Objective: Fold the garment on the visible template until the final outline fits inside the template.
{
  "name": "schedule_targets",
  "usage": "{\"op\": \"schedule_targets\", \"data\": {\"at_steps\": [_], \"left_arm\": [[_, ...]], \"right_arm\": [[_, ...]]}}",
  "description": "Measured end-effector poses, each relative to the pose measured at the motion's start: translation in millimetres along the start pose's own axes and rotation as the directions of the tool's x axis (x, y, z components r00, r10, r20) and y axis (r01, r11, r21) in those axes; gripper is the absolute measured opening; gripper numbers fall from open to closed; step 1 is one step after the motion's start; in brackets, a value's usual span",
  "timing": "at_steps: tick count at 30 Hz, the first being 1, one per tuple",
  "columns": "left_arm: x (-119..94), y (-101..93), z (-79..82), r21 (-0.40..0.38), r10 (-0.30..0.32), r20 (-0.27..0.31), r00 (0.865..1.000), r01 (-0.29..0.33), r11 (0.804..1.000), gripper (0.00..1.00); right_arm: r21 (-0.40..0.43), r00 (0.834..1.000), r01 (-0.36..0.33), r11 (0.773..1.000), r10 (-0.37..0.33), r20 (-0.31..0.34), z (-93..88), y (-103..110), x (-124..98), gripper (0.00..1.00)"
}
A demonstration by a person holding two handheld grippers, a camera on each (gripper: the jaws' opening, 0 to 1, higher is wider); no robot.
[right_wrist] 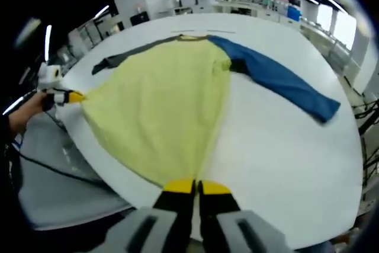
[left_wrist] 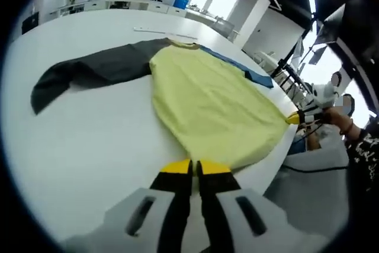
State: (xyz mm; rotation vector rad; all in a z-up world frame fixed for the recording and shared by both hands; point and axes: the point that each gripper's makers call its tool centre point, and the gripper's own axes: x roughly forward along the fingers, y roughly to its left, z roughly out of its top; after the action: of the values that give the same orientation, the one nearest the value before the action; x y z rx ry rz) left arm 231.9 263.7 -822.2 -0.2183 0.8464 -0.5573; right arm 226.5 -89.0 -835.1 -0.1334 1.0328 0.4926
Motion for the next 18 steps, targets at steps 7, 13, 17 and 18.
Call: {"op": "schedule_targets", "data": {"at_steps": [7,13,17,18], "left_arm": [[1.6,-6.5,-2.2,0.027,-0.037,-0.011,0.999,0.037,0.999,0.01],[2.2,-7.3,-1.4,0.134,-0.054,-0.007,0.999,0.054,0.989,0.04],[-0.8,-7.7,-3.2,0.204,-0.059,-0.002,0.998,0.059,0.977,0.14],[-1.5,-8.3,-2.8,0.235,-0.061,0.001,0.998,0.059,0.97,0.18]], "right_arm": [[0.003,1.0,0.021,1.0,-0.021,-0.006,-1.8,-7.8,1.4,0.0],[0.01,1.0,0.017,1.0,-0.017,-0.003,-1.1,-5.4,2.1,0.0],[0.018,1.0,0.014,1.0,-0.014,-0.002,-1.6,-5.7,2.8,0.0],[0.018,1.0,0.013,1.0,-0.013,-0.002,-1.7,-5.8,2.6,0.0]]}}
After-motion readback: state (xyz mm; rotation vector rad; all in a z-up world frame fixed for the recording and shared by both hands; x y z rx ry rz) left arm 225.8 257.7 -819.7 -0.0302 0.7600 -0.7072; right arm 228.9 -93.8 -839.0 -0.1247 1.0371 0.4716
